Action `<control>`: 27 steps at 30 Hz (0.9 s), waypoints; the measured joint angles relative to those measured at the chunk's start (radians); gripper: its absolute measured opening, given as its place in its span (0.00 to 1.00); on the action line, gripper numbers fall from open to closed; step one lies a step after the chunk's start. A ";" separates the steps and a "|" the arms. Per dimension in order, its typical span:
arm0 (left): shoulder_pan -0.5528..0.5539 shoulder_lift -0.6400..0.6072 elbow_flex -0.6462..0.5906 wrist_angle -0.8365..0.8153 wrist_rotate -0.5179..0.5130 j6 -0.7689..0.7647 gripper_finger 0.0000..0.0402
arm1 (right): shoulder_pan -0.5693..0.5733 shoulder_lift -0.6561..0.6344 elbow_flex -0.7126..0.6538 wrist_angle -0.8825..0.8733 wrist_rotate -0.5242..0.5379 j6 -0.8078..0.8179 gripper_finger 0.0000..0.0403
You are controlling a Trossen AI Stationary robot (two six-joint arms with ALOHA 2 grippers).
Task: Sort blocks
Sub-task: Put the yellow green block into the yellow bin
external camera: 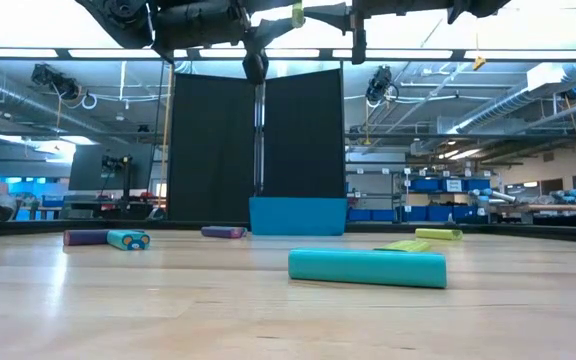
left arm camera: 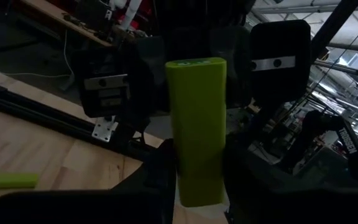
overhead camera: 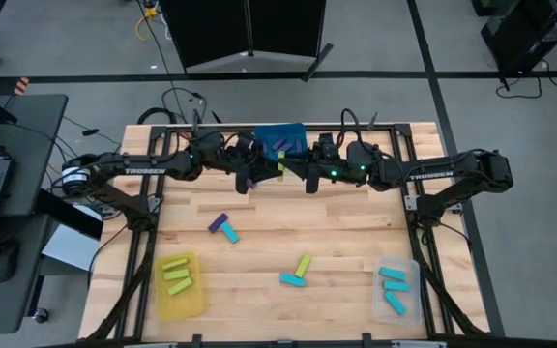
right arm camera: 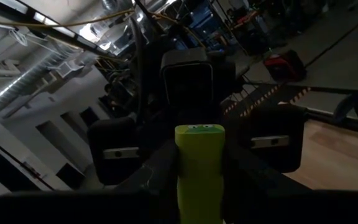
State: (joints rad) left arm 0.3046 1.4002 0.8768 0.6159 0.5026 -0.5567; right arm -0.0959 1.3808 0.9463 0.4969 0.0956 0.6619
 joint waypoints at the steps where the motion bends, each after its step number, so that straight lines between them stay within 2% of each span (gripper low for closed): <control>1: 0.000 0.000 0.000 0.000 0.001 0.001 0.26 | 0.000 0.000 0.000 0.000 0.000 -0.001 0.27; 8: 0.000 0.000 0.004 -0.011 0.001 0.026 0.26 | 0.000 0.000 0.000 -0.001 -0.008 0.000 0.27; 15: 0.003 -0.001 0.042 -0.056 0.016 0.091 0.26 | -0.017 -0.010 0.001 -0.008 -0.023 0.019 0.47; 21: 0.003 -0.001 0.136 -0.272 0.036 0.222 0.26 | -0.066 -0.095 0.001 -0.052 -0.021 -0.042 0.51; 27: 0.003 -0.015 0.279 -0.630 0.069 0.399 0.26 | -0.110 -0.210 0.001 -0.194 -0.017 -0.135 0.44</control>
State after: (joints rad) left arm 0.3073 1.3850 1.1556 -0.0140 0.5714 -0.1572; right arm -0.2061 1.1703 0.9474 0.3028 0.0786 0.5269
